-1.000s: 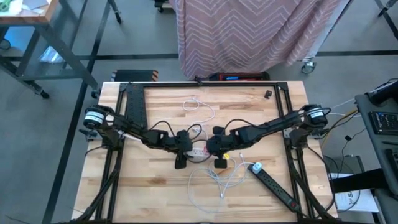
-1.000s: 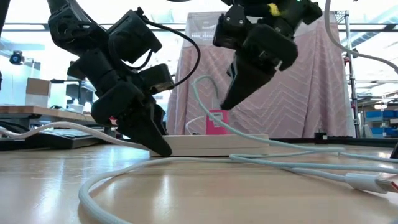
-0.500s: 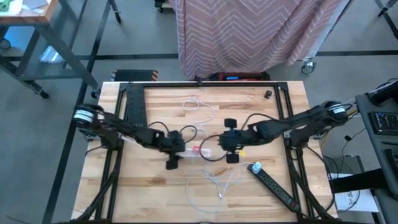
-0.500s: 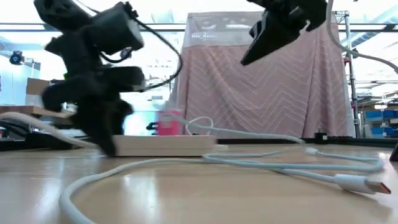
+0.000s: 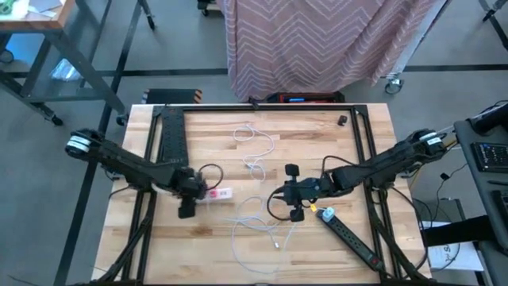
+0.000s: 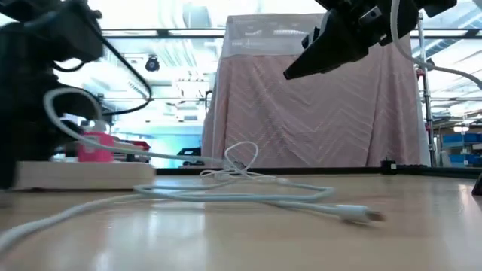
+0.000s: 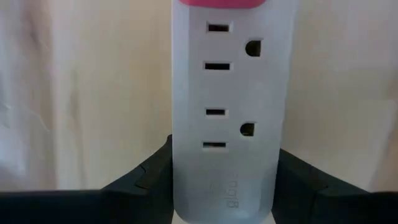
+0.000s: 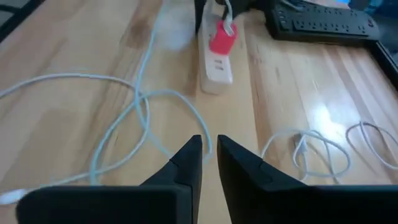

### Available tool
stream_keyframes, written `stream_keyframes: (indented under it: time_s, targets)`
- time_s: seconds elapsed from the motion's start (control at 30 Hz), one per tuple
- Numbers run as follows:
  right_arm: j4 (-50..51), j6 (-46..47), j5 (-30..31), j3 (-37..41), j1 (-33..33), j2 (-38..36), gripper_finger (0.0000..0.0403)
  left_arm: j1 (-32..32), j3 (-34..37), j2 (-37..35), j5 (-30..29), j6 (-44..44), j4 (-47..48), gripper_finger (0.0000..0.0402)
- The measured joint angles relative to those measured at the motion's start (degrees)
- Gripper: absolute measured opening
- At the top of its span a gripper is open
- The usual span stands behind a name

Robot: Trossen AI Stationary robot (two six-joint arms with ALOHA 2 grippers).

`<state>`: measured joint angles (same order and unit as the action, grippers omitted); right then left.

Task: Insert USB
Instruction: Insert the pink charger adapter into the white outlet extension

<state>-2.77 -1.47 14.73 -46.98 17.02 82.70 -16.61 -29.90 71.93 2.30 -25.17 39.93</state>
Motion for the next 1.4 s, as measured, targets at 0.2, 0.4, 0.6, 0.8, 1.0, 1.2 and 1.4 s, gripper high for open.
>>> stream_keyframes:
  time_s: [0.2,0.4,0.6,0.8,1.0,1.2,1.4]
  targets:
    - [-0.05,2.35,0.91,0.25,0.00,0.44,0.0039,-5.68,1.68,-5.91,4.34,-10.23,1.96,0.0177]
    - [-5.03,3.36,1.84,0.22,0.13,2.92,0.0032,-12.11,4.25,-7.98,1.96,-20.79,4.28,0.0177]
    - [-10.76,6.74,1.85,-0.29,0.40,7.41,0.0034,-19.72,5.69,-10.35,-2.79,-28.27,5.00,0.0177]
    - [-10.93,9.88,1.37,-5.40,1.97,12.30,0.0034,-29.02,7.10,-11.93,-6.03,-36.11,7.04,0.0177]
    - [-10.13,10.52,1.33,-11.34,3.63,17.03,0.0045,-36.53,7.29,-12.57,-7.73,-42.63,8.73,0.0177]
    - [-4.10,10.51,1.03,-17.72,4.48,21.94,0.0058,-38.39,7.27,-12.64,-9.28,-45.51,8.32,0.0186]
    - [11.33,10.90,-1.98,-24.82,4.96,27.22,0.0084,-38.37,7.27,-12.72,-9.35,-46.50,7.58,0.0218]
